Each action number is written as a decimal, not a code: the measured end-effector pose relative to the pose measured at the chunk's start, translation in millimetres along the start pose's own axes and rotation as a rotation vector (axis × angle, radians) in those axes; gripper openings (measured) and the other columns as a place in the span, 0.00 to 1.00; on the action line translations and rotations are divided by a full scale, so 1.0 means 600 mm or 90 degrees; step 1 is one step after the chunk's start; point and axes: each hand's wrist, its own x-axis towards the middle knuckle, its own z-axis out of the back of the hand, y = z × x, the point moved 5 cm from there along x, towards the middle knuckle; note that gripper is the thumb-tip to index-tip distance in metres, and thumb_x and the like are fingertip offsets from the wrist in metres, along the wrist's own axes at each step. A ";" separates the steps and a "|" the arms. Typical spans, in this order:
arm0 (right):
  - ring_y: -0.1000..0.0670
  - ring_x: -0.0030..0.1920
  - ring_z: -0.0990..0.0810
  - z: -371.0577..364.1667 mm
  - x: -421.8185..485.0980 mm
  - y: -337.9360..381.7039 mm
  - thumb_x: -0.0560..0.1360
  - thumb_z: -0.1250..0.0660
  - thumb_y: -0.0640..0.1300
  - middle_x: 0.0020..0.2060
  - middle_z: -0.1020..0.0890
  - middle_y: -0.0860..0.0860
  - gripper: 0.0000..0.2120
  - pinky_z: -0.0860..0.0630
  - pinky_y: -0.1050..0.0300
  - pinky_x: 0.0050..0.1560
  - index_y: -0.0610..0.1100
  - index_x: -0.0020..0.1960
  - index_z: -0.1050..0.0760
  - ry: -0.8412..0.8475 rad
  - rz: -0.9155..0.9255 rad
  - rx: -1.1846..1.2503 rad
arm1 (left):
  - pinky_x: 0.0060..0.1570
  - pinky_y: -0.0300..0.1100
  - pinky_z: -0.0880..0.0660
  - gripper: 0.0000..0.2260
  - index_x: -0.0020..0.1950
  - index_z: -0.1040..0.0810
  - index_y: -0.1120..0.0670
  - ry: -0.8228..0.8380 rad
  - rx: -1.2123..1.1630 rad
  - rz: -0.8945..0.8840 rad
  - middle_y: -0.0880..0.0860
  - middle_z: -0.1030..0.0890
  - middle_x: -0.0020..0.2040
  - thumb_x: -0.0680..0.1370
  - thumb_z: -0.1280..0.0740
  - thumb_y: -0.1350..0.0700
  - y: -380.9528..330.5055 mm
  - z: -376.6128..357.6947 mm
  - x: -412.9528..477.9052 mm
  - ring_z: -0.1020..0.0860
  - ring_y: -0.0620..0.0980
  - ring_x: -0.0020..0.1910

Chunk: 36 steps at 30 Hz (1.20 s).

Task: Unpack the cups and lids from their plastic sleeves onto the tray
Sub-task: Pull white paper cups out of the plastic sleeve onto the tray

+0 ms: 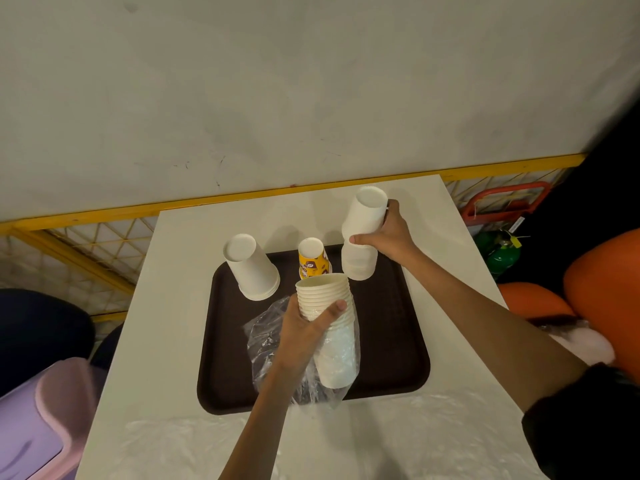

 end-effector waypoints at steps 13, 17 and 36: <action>0.53 0.54 0.26 0.038 -0.043 0.074 0.70 0.26 0.47 0.57 0.25 0.51 0.26 0.29 0.68 0.50 0.45 0.64 0.31 -0.112 0.201 0.087 | 0.42 0.32 0.23 0.21 0.55 0.27 0.46 0.035 -0.014 0.019 0.49 0.19 0.52 0.63 0.28 0.47 -0.002 -0.017 -0.006 0.20 0.44 0.50; 0.55 0.46 0.22 0.001 -0.066 0.119 0.71 0.29 0.54 0.48 0.21 0.53 0.19 0.27 0.62 0.47 0.50 0.58 0.28 0.271 0.109 -0.047 | 0.50 0.38 0.23 0.24 0.58 0.27 0.47 0.042 -0.022 0.029 0.50 0.19 0.55 0.64 0.25 0.45 -0.006 -0.022 -0.014 0.20 0.48 0.54; 0.55 0.47 0.24 -0.047 -0.158 0.096 0.77 0.36 0.53 0.44 0.22 0.56 0.08 0.28 0.65 0.43 0.49 0.51 0.26 0.652 -0.049 -0.268 | 0.58 0.47 0.24 0.18 0.59 0.27 0.48 0.051 0.033 0.036 0.51 0.19 0.56 0.70 0.28 0.48 -0.029 -0.026 -0.054 0.20 0.50 0.55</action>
